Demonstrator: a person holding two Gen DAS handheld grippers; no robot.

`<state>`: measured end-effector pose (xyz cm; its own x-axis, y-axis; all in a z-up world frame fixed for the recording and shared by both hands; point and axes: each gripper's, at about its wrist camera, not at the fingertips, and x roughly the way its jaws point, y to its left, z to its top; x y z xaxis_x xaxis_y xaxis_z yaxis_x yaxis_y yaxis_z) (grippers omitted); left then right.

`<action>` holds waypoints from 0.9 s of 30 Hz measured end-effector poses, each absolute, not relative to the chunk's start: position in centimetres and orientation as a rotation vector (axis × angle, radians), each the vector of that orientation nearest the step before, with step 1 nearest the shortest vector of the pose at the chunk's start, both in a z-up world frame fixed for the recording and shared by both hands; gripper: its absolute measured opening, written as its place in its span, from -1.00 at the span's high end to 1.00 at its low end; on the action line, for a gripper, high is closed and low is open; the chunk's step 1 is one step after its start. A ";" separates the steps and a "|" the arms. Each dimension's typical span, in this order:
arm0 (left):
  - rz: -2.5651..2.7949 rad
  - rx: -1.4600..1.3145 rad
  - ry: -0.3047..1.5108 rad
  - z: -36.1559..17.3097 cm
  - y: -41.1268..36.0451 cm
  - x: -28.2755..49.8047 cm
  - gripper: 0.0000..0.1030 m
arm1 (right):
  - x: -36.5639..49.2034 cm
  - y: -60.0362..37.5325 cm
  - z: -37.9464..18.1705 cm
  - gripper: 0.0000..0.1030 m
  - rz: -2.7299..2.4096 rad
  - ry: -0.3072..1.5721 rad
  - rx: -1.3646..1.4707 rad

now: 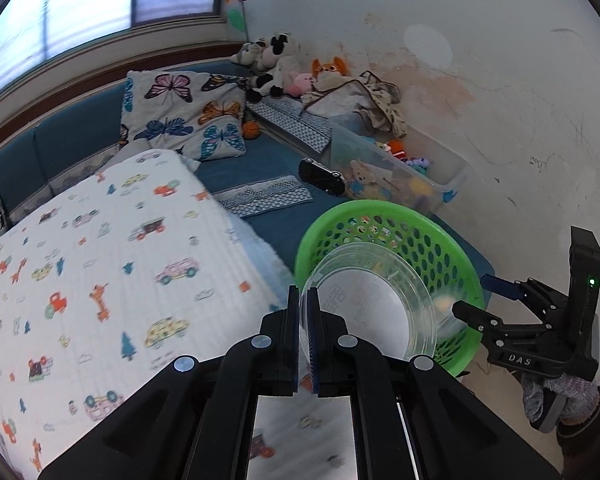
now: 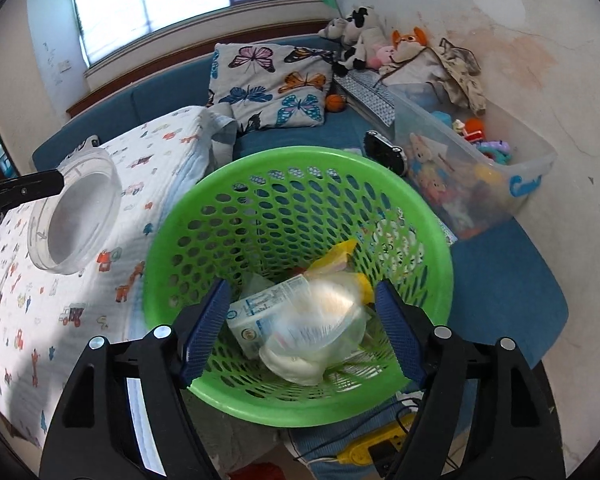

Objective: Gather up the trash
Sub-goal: 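Drop the food container into the green basket with the right tool while the left tool carries the lid, then lower the clear lid into the green basket and open the left tool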

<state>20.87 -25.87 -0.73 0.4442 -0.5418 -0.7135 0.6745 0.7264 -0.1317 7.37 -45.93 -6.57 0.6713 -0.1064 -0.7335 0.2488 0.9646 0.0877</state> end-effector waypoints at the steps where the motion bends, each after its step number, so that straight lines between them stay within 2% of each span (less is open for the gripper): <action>1: -0.763 0.187 0.814 -0.8 -26.3 20.9 0.92 | 7.3 -46.1 -6.5 -0.46 -0.202 0.811 0.188; 23: -0.781 0.245 0.869 -3.8 -32.8 20.6 0.91 | 4.7 -47.1 -6.1 -0.47 -0.203 0.795 0.211; 27: -0.788 0.242 0.875 -4.0 -33.0 20.5 0.85 | 4.7 -46.7 -6.1 -0.47 -0.193 0.794 0.212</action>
